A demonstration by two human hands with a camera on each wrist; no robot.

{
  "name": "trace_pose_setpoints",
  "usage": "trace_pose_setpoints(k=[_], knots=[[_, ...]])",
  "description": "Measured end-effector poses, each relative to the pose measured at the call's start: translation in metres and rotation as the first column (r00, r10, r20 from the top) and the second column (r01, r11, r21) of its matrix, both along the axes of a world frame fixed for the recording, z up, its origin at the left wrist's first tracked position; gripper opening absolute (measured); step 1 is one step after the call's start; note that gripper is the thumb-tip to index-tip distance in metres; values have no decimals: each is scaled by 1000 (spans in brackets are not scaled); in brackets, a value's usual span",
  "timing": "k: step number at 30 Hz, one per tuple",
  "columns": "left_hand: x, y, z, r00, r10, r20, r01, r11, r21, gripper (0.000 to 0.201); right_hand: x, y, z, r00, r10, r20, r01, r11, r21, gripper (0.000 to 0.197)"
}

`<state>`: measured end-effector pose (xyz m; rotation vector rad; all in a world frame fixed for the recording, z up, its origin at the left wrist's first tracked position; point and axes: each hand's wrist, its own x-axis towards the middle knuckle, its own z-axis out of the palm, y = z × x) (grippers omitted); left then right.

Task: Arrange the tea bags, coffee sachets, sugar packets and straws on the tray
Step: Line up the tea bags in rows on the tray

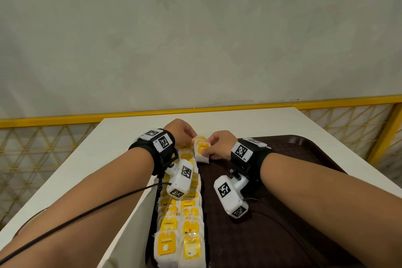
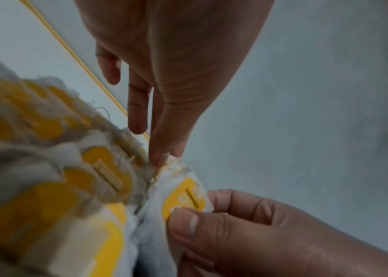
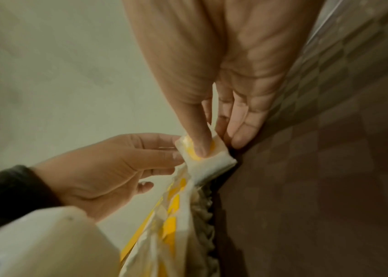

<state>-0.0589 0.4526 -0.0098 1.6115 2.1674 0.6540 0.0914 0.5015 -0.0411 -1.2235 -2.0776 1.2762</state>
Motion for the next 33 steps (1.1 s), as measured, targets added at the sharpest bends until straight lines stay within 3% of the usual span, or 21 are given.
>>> trace_pose_setpoints(k=[7,12,18,22,26,29,33], knots=[[3,7,1,997,-3,-77,5,1000,26,18,7,4,3,997,-15,74,1,983,186,28],[5,13,3,996,-11,-94,12,1000,13,18,10,9,-2,999,8,38,-16,981,194,28],[2,17,-1,998,-6,-63,7,1000,16,15,6,9,-2,994,67,-85,-61,995,77,27],[-1,18,-3,998,32,-50,-30,999,32,15,0,12,-6,999,-10,-46,16,990,137,28],[-9,13,-1,994,106,-2,-105,991,87,14,1,11,-5,995,-57,-77,58,998,17,25],[-10,8,-1,995,97,-32,-96,995,30,15,5,11,-1,993,-50,-108,38,994,-105,23],[-6,6,-4,989,67,-132,-78,994,-82,14,7,7,-3,992,-79,-95,66,988,-137,22]])
